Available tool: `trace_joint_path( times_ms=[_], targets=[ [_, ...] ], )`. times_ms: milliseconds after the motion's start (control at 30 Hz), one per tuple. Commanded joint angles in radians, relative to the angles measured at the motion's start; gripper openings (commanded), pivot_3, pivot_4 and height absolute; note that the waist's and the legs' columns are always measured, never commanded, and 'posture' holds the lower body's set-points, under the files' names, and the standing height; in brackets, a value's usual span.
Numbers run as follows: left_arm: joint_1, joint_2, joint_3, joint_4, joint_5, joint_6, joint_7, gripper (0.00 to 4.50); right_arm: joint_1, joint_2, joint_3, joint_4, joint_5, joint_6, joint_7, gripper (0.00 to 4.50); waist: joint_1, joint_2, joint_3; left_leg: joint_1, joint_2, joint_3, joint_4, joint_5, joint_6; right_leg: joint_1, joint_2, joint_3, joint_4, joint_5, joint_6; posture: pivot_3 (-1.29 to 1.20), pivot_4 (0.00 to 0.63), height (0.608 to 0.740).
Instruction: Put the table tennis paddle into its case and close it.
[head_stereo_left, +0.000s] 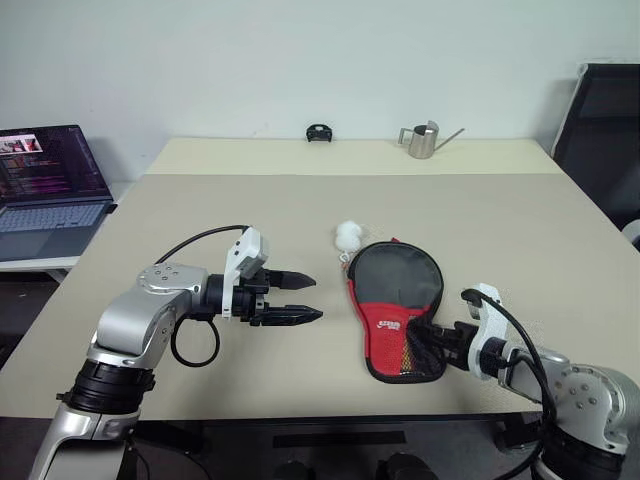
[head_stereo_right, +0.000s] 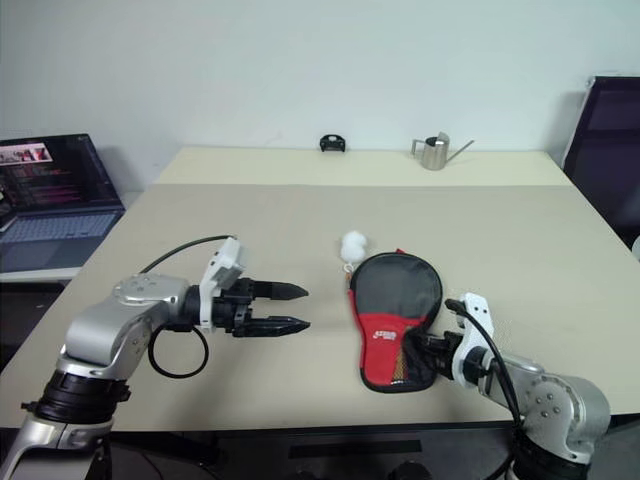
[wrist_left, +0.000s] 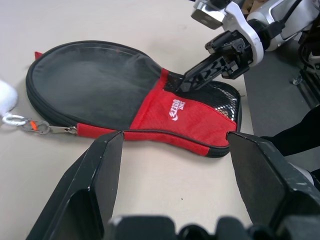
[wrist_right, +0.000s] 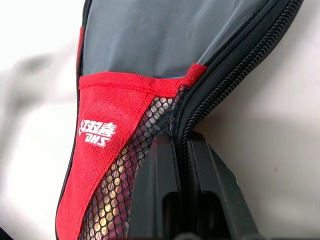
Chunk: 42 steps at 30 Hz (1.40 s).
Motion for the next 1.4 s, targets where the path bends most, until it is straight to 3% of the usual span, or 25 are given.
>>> trace_joint_path(
  times_ms=[33,367,867,1200,1400],
  targets=[
    [-0.006,0.021,-0.006,-0.032,-0.015,-0.016,-0.028,3.56,0.041,0.0,-0.028,-0.064,0.101,0.01,-0.051,0.01,0.001,0.0,0.0,0.0,0.0,0.0,0.0,0.0,0.0,0.0,0.0,0.0,0.0,0.0,0.0,0.0,0.15,0.74],
    [0.02,0.093,-0.039,-0.057,-0.005,-0.09,-0.148,3.56,0.078,-0.034,-0.048,-0.059,0.289,0.01,-0.191,0.01,0.001,0.0,0.0,0.0,0.0,0.0,-0.001,0.0,0.0,0.001,0.0,0.0,-0.002,0.0,0.0,0.0,0.15,0.74],
    [0.018,0.099,-0.051,-0.051,-0.004,-0.108,-0.159,3.56,0.147,-0.117,-0.079,-0.044,0.536,0.01,-0.351,0.01,0.001,0.0,0.0,0.0,0.0,-0.001,-0.001,0.0,0.001,0.003,0.0,-0.001,-0.004,0.0,0.0,0.0,0.15,0.74],
    [0.008,0.092,-0.067,-0.028,0.005,-0.126,-0.161,3.56,0.188,-0.162,0.004,-0.01,0.654,-0.092,-0.501,0.01,0.001,0.0,0.0,0.0,0.0,-0.001,-0.001,0.0,0.001,0.003,0.0,-0.001,-0.005,0.0,0.0,0.0,0.15,0.74],
    [0.012,0.093,-0.066,-0.032,0.004,-0.126,-0.155,3.56,0.242,-0.298,0.049,0.002,0.675,-0.15,-0.5,1.76,0.001,0.0,0.0,0.0,0.0,-0.001,-0.001,-0.001,0.001,0.004,0.0,-0.001,-0.006,0.0,0.0,0.0,0.15,0.74]
  ],
)
